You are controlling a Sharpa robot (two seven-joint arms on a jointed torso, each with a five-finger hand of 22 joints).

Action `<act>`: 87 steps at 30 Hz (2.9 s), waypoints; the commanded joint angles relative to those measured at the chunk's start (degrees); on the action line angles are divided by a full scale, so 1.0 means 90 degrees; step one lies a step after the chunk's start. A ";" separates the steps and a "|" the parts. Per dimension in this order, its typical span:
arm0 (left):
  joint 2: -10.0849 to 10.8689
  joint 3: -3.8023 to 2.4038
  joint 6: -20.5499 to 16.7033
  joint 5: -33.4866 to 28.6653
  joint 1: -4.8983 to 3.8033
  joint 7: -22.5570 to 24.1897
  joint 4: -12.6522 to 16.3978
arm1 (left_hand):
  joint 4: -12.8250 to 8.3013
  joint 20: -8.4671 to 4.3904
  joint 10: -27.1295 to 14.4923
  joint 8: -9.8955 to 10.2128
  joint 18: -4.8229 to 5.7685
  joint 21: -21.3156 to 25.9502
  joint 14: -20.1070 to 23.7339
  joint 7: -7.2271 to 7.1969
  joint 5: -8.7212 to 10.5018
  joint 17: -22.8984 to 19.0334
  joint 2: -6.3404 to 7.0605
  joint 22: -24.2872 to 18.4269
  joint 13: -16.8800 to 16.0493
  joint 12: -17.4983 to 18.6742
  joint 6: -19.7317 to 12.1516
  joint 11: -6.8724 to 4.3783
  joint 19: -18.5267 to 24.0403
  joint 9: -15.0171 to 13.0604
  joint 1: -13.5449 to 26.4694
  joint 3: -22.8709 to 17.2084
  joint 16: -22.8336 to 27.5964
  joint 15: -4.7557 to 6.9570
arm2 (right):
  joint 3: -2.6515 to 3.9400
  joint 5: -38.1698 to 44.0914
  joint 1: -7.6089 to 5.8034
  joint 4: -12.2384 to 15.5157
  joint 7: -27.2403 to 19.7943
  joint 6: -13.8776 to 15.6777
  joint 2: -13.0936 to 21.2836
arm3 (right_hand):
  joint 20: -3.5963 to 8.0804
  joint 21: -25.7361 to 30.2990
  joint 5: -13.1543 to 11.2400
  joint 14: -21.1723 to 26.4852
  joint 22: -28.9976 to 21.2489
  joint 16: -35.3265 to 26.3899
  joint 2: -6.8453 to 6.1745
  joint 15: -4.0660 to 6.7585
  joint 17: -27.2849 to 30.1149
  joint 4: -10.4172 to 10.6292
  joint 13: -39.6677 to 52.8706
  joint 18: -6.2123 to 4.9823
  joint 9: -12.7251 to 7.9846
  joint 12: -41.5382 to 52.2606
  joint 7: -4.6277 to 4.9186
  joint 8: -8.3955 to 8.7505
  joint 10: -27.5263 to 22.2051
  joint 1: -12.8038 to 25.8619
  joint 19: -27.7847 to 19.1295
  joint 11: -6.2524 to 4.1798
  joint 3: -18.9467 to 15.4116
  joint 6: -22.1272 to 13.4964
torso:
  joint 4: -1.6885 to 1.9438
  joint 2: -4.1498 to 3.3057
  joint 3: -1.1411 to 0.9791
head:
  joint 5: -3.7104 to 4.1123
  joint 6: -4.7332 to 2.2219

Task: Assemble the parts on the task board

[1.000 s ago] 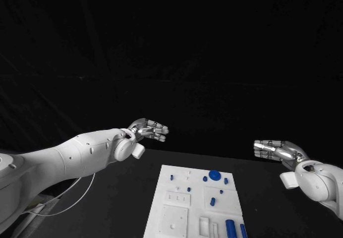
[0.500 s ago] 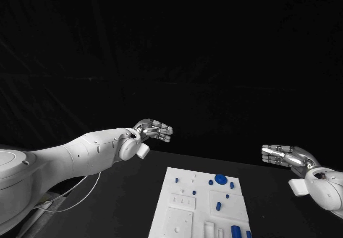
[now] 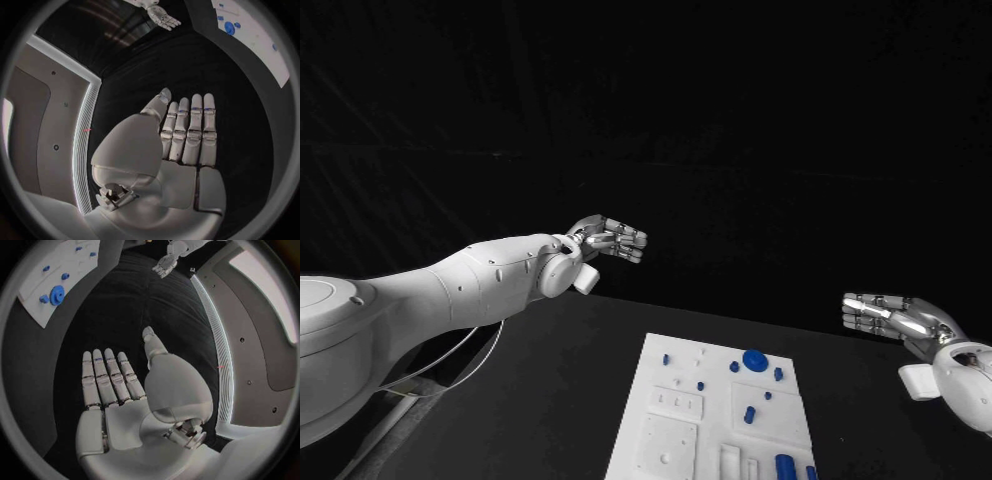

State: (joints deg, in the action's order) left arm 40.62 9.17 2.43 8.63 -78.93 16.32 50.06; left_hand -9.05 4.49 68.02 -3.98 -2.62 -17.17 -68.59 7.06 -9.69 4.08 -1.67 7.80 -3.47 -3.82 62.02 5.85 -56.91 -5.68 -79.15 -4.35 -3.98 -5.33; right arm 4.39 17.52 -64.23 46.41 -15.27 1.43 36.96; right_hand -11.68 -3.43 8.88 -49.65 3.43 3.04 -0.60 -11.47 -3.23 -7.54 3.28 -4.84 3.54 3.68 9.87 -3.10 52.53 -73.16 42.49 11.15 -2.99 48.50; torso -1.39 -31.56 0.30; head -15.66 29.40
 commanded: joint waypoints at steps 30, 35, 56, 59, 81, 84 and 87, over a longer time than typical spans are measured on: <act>-0.0162 0.0021 0.0113 -0.0110 0.0166 0.0081 0.0300 | 0.0450 0.0427 -0.1425 0.0032 -0.0385 0.0355 0.0929 0.0047 0.0104 -0.0036 0.0427 -0.0385 0.0010 0.0050 -0.0953 0.0239 0.0303 0.0206 -0.0053 0.0291 0.0062 -0.0330 | 0.0006 0.0091 0.0001 0.0058 -0.0047 0.0049 0.0020 | 0.0114 -0.0118 0.0096 -0.0766 0.0045 0.0049 0.0252 0.0116 -0.0039 -0.0370 0.0008 -0.0072 0.0027 0.0030 -0.0039 -0.0055 0.0484 -0.0255 0.0693 -0.0131 0.0117 0.0533 | 0.0008 0.0000 0.0020 | 0.1061 0.0207; -0.0144 0.0021 0.0049 -0.0083 0.0187 0.0072 0.0381 | 0.0344 0.0022 -0.0156 -0.0141 -0.0366 -0.0071 -0.0297 0.0037 -0.0007 0.0129 0.0185 -0.0195 0.0002 -0.0152 -0.0215 0.0017 -0.0333 0.0082 -0.0253 0.0131 -0.0380 0.0093 | 0.0006 0.0144 0.0001 0.0067 -0.0034 0.0061 0.0024 | 0.0212 -0.0138 0.0130 -0.1017 0.0046 0.0053 0.0383 0.0208 -0.0052 -0.0612 0.0013 -0.0028 0.0062 0.0013 -0.0080 -0.0059 0.0778 -0.0242 0.0891 -0.0229 0.0362 0.0820 | 0.0013 0.0009 0.0021 | 0.1080 0.0198; -0.0160 0.0022 -0.0430 -0.0260 0.0195 0.0173 0.0486 | 0.0509 0.0536 -0.1781 0.0057 -0.0459 0.0274 0.1264 0.0074 0.0085 -0.0049 0.0488 -0.0414 0.0023 0.0045 -0.1544 0.0237 0.0506 0.0252 -0.0096 0.0105 0.0061 -0.0371 | 0.0006 0.0103 0.0001 0.0088 -0.0062 0.0026 -0.0025 | 0.0282 -0.0222 0.0261 -0.1360 0.0056 0.0050 0.0361 0.0295 -0.0038 -0.0654 0.0006 -0.0075 -0.0009 -0.0018 -0.0100 -0.0029 0.0589 -0.0003 0.1143 -0.0181 0.0386 0.0101 | 0.0007 0.0013 0.0042 | 0.1126 0.0313; -0.0164 0.0022 -0.0471 -0.0276 0.0195 0.0168 0.0520 | 0.0637 0.0624 -0.2191 0.0070 -0.0492 0.0413 0.1467 0.0054 0.0093 -0.0056 0.0604 -0.0420 0.0037 0.0062 -0.1769 0.0240 0.0587 0.0267 -0.0119 0.0038 0.0059 -0.0404 | 0.0006 0.0093 0.0004 0.0090 -0.0070 -0.0001 -0.0051 | 0.0303 -0.0198 0.0281 -0.1376 0.0045 0.0048 0.0372 0.0306 -0.0035 -0.0603 0.0006 -0.0044 -0.0006 -0.0018 -0.0091 -0.0031 0.0613 -0.0007 0.1174 -0.0190 0.0324 0.0144 | 0.0001 0.0015 0.0048 | 0.1136 0.0322; -0.0237 0.0024 -0.0774 -0.0340 0.0192 0.0115 0.1037 | 0.0387 0.0127 -0.0591 0.0007 -0.0164 0.0273 0.0365 0.0121 0.0032 -0.0038 0.0320 -0.0345 0.0009 0.0019 -0.0490 0.0197 0.0008 0.0199 -0.0038 -0.0005 -0.0278 -0.0149 | 0.0006 0.0052 0.0009 0.0466 -0.0085 -0.0015 -0.0077 | 0.0149 -0.0101 0.0331 -0.0876 0.0043 0.0044 0.0360 0.0142 -0.0023 -0.0479 0.0005 -0.0067 -0.0008 -0.0026 -0.0080 -0.0032 0.0406 -0.0002 0.0807 -0.0107 0.0179 0.0297 | 0.0010 0.0008 0.0018 | 0.1162 0.0349; -0.0237 0.0024 -0.0782 -0.0340 0.0193 0.0118 0.1028 | 0.0359 0.0143 -0.0596 0.0007 -0.0186 0.0271 0.0362 0.0121 0.0032 -0.0034 0.0301 -0.0351 0.0007 0.0015 -0.0495 0.0197 0.0011 0.0199 -0.0029 0.0019 -0.0240 -0.0157 | 0.0006 0.0052 0.0009 0.0462 -0.0089 0.0003 -0.0070 | 0.0146 -0.0104 0.0336 -0.0873 0.0044 0.0045 0.0361 0.0140 -0.0023 -0.0472 0.0005 -0.0072 -0.0009 -0.0025 -0.0079 -0.0031 0.0406 -0.0002 0.0802 -0.0106 0.0176 0.0290 | 0.0012 0.0004 0.0020 | 0.1168 0.0345; -0.0231 0.0024 -0.0790 -0.0341 0.0193 0.0123 0.1003 | 0.0353 0.0145 -0.0603 0.0007 -0.0186 0.0271 0.0366 0.0123 0.0035 -0.0037 0.0298 -0.0352 0.0009 0.0018 -0.0493 0.0199 0.0014 0.0199 -0.0025 0.0027 -0.0230 -0.0159 | 0.0006 0.0052 0.0009 0.0449 -0.0092 0.0020 -0.0067 | 0.0146 -0.0104 0.0336 -0.0873 0.0044 0.0045 0.0361 0.0140 -0.0023 -0.0472 0.0005 -0.0072 -0.0009 -0.0025 -0.0079 -0.0031 0.0406 -0.0002 0.0802 -0.0106 0.0176 0.0290 | 0.0015 0.0004 0.0020 | 0.1168 0.0350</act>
State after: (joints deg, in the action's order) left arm 38.56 9.41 -4.08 6.03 -77.17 16.75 59.16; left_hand -5.57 5.33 62.95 -4.16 -3.97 -14.70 -65.61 8.08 -9.48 3.80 1.50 4.69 -3.37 -3.82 57.72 7.77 -56.69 -3.92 -79.60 -4.17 -6.38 -6.86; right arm 4.40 18.24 -64.15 50.47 -15.36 1.82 36.33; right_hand -10.34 -4.64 11.54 -57.91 3.85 3.43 2.33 -10.15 -3.46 -11.87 3.33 -4.83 3.52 3.71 9.18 -3.31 56.41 -73.38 49.94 9.93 -1.03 51.63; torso -1.28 -31.51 0.48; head -5.15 32.54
